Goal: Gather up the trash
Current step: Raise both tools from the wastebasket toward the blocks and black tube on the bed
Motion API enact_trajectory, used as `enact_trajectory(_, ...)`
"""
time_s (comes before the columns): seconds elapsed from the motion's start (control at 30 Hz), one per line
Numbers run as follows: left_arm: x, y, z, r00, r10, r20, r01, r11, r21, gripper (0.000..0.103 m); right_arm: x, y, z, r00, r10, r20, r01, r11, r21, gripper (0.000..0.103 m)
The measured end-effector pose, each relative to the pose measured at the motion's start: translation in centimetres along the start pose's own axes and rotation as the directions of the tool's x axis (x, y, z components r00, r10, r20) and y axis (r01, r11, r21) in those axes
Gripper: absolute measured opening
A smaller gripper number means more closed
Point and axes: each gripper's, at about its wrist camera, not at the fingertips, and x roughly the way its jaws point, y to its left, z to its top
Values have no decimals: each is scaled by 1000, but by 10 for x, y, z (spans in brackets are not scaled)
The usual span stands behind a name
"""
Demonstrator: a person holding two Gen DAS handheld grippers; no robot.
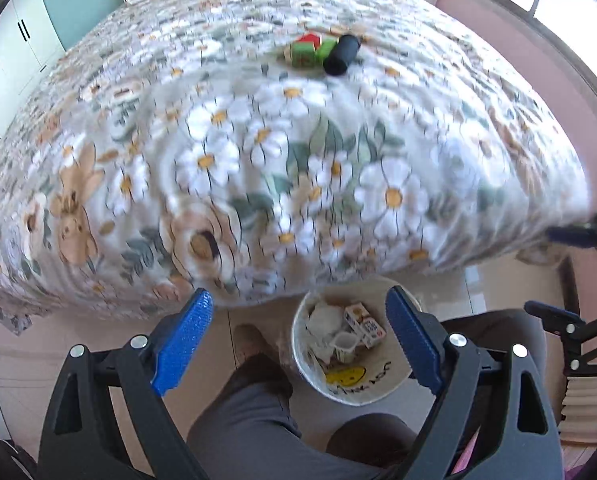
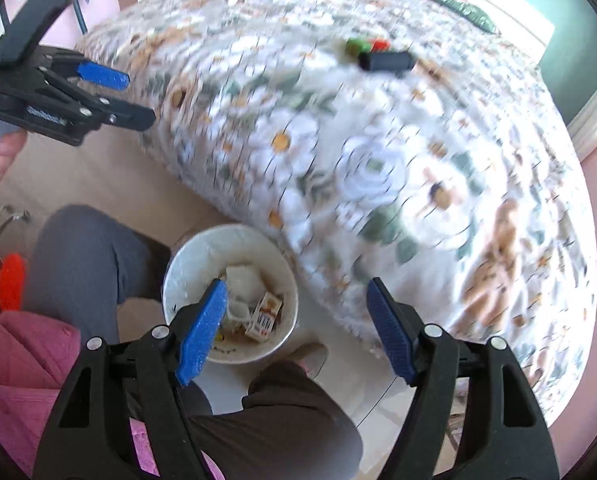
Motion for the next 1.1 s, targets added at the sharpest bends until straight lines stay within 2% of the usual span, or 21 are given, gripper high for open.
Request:
enact_trajectory(0.13, -15, 3, 33, 1000, 5, 29, -5, 1000, -4, 90, -23, -14, 23, 998, -18, 61, 19, 1000, -6, 73)
enact_trajectory(0.33, -10, 3, 76, 998, 16, 62, -14, 1000, -24, 90, -42, -41, 62, 993, 6, 115, -8, 1000, 24, 73)
enact_trajectory(0.5, -1, 10, 116, 996, 23, 89, -20, 999, -36, 90, -43, -65, 100, 990, 17, 140, -27, 997, 71, 73)
enact_trajectory(0.63, 14, 15, 144, 994, 39, 103, -37, 999, -28, 90, -34, -82, 128, 989, 19, 149, -36, 994, 108, 73)
enact_trajectory(0.8, 37, 19, 171, 995, 17, 98, -14, 999, -36, 90, -15, -102, 159, 989, 25, 146, -46, 989, 142, 73)
enact_trajectory(0.97, 58, 19, 194, 988, 50, 144, -50, 999, -4, 90, 11, -122, 188, 991, 14, 135, -40, 980, 195, 73)
enact_trajectory(1.1, 75, 23, 208, 987, 13, 159, -17, 1000, 24, 90, 38, -139, 208, 993, 25, 117, -55, 964, 262, 73)
